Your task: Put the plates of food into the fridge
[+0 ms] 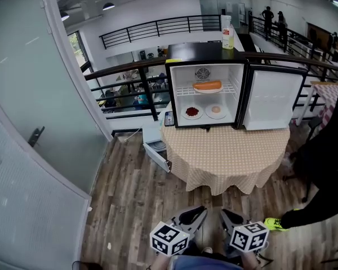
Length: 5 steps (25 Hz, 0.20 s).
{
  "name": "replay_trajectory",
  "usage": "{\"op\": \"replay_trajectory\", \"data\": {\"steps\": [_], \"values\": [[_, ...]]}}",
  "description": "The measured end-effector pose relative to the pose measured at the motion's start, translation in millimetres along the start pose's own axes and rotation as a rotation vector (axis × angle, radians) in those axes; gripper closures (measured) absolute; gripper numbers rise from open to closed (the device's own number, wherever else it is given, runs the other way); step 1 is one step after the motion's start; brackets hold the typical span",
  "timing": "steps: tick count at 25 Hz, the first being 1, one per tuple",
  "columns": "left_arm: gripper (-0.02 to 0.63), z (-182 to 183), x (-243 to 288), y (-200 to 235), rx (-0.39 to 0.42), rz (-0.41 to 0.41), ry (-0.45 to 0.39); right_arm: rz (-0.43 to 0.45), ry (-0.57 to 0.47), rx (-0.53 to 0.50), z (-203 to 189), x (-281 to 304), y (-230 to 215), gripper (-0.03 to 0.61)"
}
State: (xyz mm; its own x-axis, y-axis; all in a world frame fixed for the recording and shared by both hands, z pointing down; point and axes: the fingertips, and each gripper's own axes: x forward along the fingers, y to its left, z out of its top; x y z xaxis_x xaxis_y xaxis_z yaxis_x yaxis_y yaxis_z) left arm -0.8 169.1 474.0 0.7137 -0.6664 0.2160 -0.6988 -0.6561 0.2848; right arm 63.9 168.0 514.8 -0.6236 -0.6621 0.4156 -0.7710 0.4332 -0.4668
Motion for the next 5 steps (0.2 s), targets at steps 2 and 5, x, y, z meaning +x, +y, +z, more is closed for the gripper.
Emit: {"op": "replay_trajectory", "data": {"steps": [2, 5], "values": [[0.577, 5.5, -2.0, 0.7, 0.011, 0.021, -0.027, -0.001, -0.003, 0.001, 0.0, -2.1, -1.6, 0.554], [0.586, 12.4, -2.0, 0.3, 0.023, 0.025, -0.046, -0.006, -0.008, 0.003, 1.2, -4.5, -6.3, 0.554]]}}
